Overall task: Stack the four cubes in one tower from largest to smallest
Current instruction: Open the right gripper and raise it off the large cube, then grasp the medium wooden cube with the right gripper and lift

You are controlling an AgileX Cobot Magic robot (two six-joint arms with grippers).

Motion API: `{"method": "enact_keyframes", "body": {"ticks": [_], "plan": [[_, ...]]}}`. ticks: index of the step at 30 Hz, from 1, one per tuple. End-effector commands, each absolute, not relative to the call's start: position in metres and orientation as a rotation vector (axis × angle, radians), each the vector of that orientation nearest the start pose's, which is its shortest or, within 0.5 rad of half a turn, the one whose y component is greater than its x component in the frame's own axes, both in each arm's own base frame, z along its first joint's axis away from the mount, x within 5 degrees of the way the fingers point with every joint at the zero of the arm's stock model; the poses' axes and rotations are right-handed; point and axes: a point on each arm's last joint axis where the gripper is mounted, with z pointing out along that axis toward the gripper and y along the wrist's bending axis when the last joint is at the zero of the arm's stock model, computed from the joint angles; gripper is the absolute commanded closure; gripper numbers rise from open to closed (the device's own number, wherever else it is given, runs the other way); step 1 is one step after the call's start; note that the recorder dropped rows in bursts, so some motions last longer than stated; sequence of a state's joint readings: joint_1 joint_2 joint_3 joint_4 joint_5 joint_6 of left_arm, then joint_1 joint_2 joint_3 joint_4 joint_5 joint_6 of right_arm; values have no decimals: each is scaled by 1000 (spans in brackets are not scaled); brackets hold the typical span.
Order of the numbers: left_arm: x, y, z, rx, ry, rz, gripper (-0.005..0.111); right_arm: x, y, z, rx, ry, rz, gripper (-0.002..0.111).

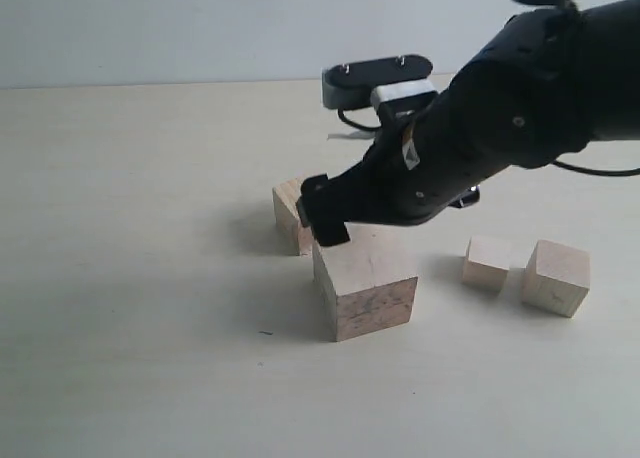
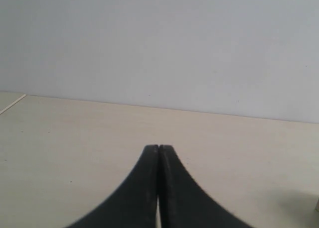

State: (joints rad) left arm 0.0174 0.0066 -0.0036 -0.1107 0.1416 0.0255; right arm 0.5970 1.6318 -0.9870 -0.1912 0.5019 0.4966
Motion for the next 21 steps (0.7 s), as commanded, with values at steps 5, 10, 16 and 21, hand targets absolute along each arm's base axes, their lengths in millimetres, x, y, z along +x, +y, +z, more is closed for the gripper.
{"method": "enact_keyframes", "body": {"ticks": [5,10,16,21], "plan": [[56,-1,200,-70,1623,-75,107,301,186,269,-436,2432,153,12],[56,-1,200,-70,1623,-75,107,326,201,271,-469,2478,92,12],[56,-1,200,-69,1623,-74,107,352,218,242,-527,2564,16,12],[56,-1,200,-69,1623,-74,107,365,231,224,-585,2611,44,12]]}}
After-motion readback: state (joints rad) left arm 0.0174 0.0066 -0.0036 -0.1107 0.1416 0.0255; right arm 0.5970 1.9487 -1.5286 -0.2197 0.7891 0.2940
